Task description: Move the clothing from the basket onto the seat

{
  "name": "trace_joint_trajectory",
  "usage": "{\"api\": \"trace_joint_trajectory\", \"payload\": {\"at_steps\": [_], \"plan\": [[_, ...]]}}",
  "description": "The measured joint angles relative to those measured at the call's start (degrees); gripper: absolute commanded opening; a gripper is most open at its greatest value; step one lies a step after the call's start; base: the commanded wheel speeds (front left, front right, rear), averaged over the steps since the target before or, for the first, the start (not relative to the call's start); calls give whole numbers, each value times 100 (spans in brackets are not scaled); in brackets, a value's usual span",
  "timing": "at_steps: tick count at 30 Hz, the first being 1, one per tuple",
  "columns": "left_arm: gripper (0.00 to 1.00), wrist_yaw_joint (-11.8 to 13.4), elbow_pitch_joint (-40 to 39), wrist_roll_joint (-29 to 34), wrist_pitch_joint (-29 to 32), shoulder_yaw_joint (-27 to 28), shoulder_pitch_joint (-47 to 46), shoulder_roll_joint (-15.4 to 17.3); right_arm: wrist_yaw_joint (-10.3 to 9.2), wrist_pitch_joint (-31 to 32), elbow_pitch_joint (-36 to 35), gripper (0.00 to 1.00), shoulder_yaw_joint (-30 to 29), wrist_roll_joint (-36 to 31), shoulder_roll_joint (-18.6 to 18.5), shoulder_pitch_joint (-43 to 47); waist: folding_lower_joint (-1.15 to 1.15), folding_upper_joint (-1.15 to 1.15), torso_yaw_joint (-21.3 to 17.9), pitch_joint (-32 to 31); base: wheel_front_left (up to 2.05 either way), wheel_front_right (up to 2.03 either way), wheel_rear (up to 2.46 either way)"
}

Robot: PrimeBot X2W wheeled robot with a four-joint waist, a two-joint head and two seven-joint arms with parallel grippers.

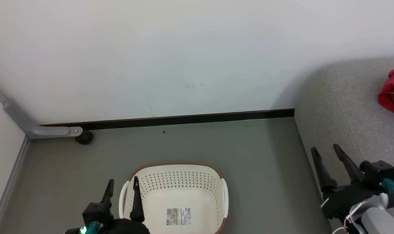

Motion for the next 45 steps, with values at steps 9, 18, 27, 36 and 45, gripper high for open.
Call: {"api": "trace_joint_trajectory", "payload": {"at_steps": [9, 18, 27, 36, 45], "plan": [[100, 1, -59, 0, 0, -16, 85, 1, 0, 0, 0, 100, -113, -37, 41, 33, 0, 0, -3, 6, 0, 0, 0], [100, 0, -100, 0, 0, -98, 88, 3, 3, 0, -11, 100, -213, -90, 89, 57, 0, 0, -11, 11, 0, 0, 0], [0, 0, -147, 24, 0, -155, 89, 8, 54, 0, -20, 0, -277, -224, 138, 57, 0, 0, -11, 17, 0, 0, 0], [0, -59, 141, -147, 34, -118, 304, -20, 53, 68, 232, 0, -291, -99, 364, 411, 0, 0, -24, 17, 0, 0, 0], [0, -166, 124, -870, 244, 42, 303, -21, 62, 309, 185, 0, -560, 519, 450, 412, 0, 0, -57, 16, 0, 0, 0]]}}
